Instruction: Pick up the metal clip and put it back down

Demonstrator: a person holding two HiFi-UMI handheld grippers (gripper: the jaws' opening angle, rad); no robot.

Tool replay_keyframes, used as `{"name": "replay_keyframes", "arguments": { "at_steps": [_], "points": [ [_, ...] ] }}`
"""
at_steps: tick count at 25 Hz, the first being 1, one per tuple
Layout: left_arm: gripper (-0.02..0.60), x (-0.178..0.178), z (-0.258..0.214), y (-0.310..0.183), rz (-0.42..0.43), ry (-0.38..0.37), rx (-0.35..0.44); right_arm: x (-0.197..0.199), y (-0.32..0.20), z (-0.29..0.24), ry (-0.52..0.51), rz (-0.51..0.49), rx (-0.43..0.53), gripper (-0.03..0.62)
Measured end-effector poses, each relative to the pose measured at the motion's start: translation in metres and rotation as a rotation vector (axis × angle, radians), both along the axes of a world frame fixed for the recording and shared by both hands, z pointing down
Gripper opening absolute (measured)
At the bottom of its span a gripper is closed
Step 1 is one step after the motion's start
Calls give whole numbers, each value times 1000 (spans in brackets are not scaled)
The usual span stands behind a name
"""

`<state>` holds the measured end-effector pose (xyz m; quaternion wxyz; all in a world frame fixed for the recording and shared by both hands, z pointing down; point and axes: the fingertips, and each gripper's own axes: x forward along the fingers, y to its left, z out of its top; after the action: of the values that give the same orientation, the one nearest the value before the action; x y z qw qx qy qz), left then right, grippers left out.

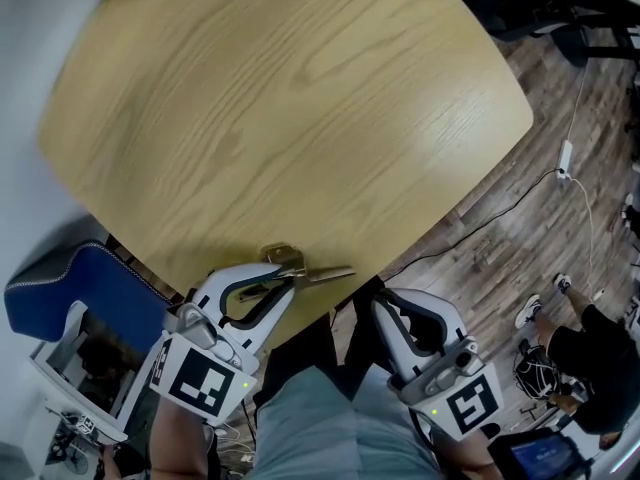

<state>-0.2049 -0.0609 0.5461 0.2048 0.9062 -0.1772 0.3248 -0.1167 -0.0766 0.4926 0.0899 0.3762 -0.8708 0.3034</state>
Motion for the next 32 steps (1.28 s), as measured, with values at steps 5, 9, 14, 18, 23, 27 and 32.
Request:
{"name": "replay_keyframes", "arguments": {
  "at_steps": [5, 9, 14, 18, 23, 27, 32],
  "points": [
    [63, 3, -7, 4, -11, 10, 4, 2, 0, -7, -2, 3, 15, 51],
    [48, 6, -14, 8, -6, 6, 20, 4, 2, -16, -4, 5, 33, 51],
    [37, 11, -23, 13, -20, 10, 35, 6, 5, -28, -1, 9, 60, 51],
    [26, 16, -30, 24, -56, 17, 45, 8, 16, -41, -2, 8, 80, 51],
    [23, 19, -35, 26, -86, -4, 91, 11, 17, -58, 10, 13, 123, 51],
    [23, 17, -35, 22, -128, -5, 87, 10, 10, -73, 30, 23, 146, 51],
    [23, 23, -65, 23, -146, -5, 105, 16, 14, -101, 53, 6, 151, 51]
  ]
}}
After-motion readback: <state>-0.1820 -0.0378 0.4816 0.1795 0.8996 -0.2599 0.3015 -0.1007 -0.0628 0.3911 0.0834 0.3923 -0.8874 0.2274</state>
